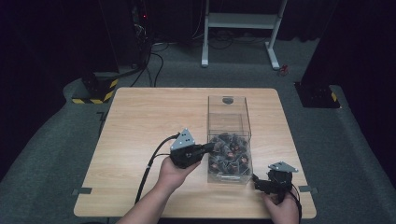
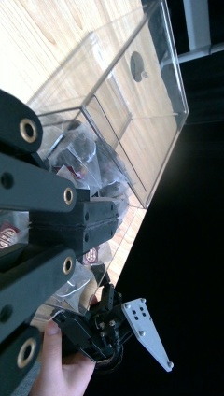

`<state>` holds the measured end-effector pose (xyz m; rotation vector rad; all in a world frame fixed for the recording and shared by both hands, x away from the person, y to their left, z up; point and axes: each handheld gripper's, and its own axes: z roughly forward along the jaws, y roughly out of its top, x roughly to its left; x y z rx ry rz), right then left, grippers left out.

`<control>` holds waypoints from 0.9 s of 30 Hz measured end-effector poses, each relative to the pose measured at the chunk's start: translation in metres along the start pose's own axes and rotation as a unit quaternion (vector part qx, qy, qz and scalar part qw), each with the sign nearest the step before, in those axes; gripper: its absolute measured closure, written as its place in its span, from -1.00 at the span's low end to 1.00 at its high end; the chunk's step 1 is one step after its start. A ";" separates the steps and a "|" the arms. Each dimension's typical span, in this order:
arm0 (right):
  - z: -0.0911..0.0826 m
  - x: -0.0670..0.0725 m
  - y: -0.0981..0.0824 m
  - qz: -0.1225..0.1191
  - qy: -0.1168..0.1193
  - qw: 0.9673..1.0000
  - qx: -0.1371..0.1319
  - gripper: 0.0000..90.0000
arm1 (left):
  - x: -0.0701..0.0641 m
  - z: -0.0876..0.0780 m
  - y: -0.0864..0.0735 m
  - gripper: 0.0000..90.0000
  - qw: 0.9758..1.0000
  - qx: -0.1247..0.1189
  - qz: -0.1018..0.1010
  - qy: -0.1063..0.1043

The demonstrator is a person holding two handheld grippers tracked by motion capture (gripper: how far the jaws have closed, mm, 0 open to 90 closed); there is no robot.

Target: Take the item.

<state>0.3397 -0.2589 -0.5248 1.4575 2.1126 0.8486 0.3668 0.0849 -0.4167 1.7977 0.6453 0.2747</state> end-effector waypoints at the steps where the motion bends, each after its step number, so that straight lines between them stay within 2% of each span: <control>1: 0.000 0.000 0.000 0.000 0.000 1.000 0.000 -0.83 | 0.001 -0.001 0.000 1.00 1.000 0.000 0.001 0.003; 27: 0.000 0.000 0.000 0.000 0.000 1.000 0.000 -0.83 | 0.025 -0.043 -0.014 1.00 0.999 0.001 -0.001 0.052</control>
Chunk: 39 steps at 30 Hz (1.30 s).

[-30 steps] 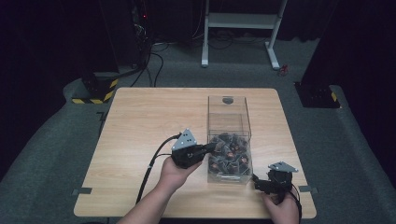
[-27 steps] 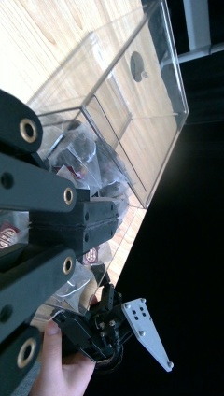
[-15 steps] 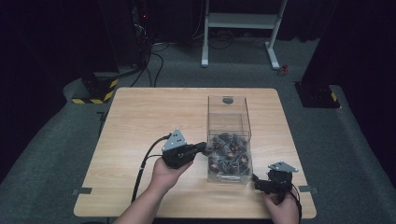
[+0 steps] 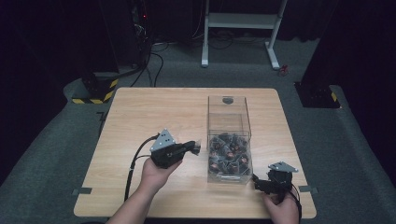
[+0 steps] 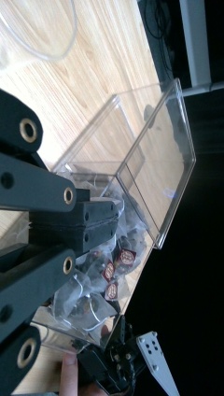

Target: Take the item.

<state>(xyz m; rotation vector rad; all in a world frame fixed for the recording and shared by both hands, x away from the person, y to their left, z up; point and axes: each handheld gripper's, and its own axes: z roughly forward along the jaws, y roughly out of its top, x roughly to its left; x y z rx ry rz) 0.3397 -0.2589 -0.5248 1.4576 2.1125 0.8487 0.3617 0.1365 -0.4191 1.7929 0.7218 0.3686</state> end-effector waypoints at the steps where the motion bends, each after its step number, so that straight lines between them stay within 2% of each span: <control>1: 0.000 0.000 0.000 0.000 0.000 1.000 0.000 -0.83 | 0.001 -0.001 0.000 1.00 1.000 0.000 -0.001 0.002; 16: 0.000 0.000 0.000 0.001 0.000 1.000 0.000 -0.83 | 0.022 -0.019 -0.008 1.00 0.999 0.001 -0.011 0.032; 27: 0.000 0.000 0.000 0.001 0.000 1.000 0.000 -0.83 | 0.043 -0.026 -0.003 1.00 0.998 -0.004 -0.017 0.062; 39: 0.000 0.000 0.000 0.000 0.000 1.000 0.000 -0.83 | 0.057 -0.027 0.002 1.00 0.997 -0.003 -0.018 0.077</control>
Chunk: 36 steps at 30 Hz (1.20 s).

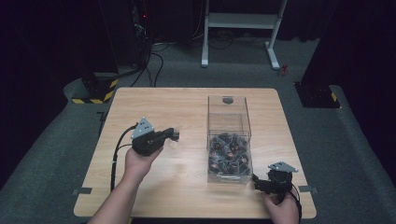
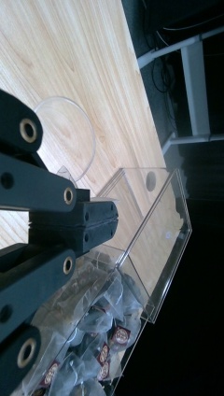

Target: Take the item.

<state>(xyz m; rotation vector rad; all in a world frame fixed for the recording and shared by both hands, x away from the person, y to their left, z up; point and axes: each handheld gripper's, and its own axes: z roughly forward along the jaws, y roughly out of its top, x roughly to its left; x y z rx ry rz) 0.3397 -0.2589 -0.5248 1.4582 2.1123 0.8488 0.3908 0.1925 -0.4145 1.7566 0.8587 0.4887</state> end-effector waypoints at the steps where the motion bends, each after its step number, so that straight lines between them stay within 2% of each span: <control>1: 0.000 0.000 0.000 0.001 0.000 1.000 0.000 -0.83 | 0.001 0.000 0.000 1.00 1.000 -0.001 -0.001 0.000; 10: 0.000 0.000 0.000 0.000 0.000 1.000 0.000 -0.83 | 0.014 0.004 -0.001 1.00 1.000 0.007 -0.009 0.013; 19: 0.000 0.000 0.000 0.001 0.000 1.000 0.000 -0.83 | 0.022 0.009 0.005 1.00 1.000 0.009 -0.006 0.019; 27: 0.000 0.000 0.000 0.001 0.000 1.000 0.000 -0.83 | 0.030 0.014 0.003 1.00 0.999 0.011 -0.020 0.022; 32: 0.000 0.000 0.000 0.000 0.000 1.000 0.000 -0.83 | 0.031 0.022 0.000 1.00 0.999 0.014 -0.029 0.021; 36: 0.000 0.000 0.000 0.001 0.000 1.000 0.000 -0.83 | 0.032 0.026 -0.002 1.00 0.999 0.020 -0.027 0.025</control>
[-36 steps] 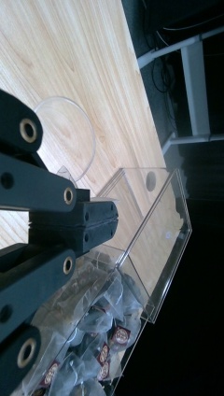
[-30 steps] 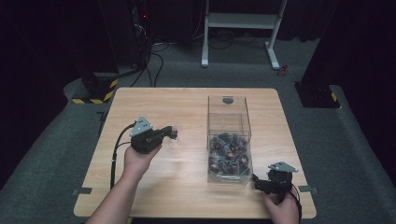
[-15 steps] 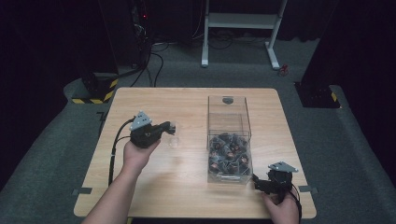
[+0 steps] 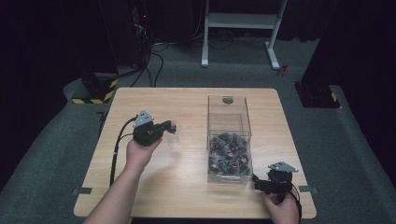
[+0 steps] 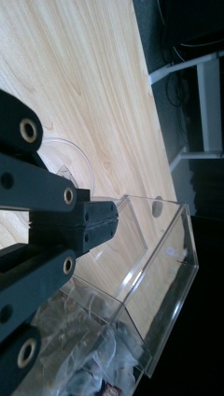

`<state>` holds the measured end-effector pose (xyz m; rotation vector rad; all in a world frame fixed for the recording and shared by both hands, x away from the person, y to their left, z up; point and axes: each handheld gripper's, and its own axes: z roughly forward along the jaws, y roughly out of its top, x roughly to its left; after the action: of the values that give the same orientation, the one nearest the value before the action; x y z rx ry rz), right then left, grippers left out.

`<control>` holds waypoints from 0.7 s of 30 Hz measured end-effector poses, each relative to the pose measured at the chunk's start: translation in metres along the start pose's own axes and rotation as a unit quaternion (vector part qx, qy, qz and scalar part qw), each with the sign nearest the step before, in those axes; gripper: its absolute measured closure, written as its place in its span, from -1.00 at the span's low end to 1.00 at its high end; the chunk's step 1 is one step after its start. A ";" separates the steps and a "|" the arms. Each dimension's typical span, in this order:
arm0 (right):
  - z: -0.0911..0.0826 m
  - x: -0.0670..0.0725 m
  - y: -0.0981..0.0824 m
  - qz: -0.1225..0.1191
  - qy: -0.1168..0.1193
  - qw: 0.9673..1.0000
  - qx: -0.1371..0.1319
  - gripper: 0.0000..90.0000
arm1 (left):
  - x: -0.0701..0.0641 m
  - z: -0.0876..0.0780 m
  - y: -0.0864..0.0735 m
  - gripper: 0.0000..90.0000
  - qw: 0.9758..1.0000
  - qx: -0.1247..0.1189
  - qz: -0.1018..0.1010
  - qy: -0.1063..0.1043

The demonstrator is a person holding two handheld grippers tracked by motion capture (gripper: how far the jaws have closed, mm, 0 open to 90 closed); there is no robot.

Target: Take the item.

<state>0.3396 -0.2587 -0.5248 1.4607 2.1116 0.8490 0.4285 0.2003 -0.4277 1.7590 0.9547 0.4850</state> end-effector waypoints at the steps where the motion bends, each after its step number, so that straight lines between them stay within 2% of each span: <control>1: 0.000 0.000 0.000 -0.001 0.000 1.000 0.000 -0.83 | 0.000 0.001 0.000 0.99 1.000 0.001 -0.002 0.001; 7: 0.000 0.000 0.000 0.000 0.000 1.000 0.000 -0.83 | 0.002 0.004 -0.001 0.99 1.000 0.001 -0.007 0.010; 17: 0.000 0.000 0.000 -0.001 0.000 1.000 0.000 -0.83 | 0.003 0.011 -0.004 0.99 1.000 0.014 -0.002 0.016; 21: 0.000 0.000 0.000 0.000 0.000 1.000 0.000 -0.83 | 0.004 0.014 -0.007 0.99 1.000 0.024 -0.006 0.018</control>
<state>0.3396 -0.2587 -0.5248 1.4610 2.1114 0.8489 0.4384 0.1956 -0.4399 1.7912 1.0088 0.4925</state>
